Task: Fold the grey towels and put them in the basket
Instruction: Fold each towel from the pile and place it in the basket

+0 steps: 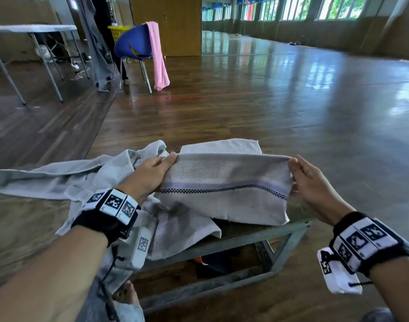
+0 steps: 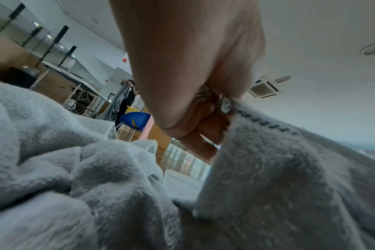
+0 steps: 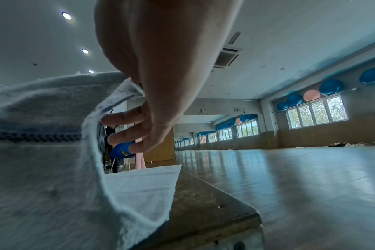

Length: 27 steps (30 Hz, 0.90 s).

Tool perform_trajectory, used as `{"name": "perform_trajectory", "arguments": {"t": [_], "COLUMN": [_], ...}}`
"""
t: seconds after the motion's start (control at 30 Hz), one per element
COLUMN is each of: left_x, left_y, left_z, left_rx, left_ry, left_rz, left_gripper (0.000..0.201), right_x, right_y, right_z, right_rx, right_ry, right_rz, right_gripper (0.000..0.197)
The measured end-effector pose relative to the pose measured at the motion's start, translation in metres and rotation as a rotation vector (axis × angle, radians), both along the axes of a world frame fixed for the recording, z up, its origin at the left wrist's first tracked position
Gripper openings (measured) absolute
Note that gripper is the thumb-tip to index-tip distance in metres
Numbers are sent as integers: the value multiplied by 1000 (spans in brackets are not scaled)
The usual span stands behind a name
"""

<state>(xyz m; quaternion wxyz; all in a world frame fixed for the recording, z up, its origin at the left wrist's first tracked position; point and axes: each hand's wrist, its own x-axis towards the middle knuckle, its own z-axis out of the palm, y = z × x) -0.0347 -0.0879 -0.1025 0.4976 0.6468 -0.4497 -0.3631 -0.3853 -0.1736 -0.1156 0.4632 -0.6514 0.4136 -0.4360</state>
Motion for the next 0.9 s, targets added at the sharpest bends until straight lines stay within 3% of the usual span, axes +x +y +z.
{"name": "perform_trajectory", "arguments": {"t": [0.13,0.23,0.37,0.6,0.7,0.8,0.9], "left_x": [-3,-8,-15,-9,-8,-10,-11], "left_y": [1,2,7,16,4,-20,-53], "left_z": [-1,4,12,41,35,17,4], "left_rx": [-6,-18,5,170,147,109,64], "left_ry": [-97,-163,-183,-160,-207,-362,-414], "left_rz": [-35,-41,-80,-372,-273,-166,-93], "left_gripper": [48,55,48,52,46,52,39], "right_x": [-7,-9,-21,-39,-29,-12,0], "right_y": [7,16,28,33,22,1,-34], "right_z": [-4,2,10,35,29,20,10], "right_rx": [77,137,321,566,580,525,190], "right_ry": [23,15,-26,-48,-92,-71,149], "right_rz": [60,164,249,514,376,61,-204], "right_gripper": [57,55,70,54,65,43,28]}}
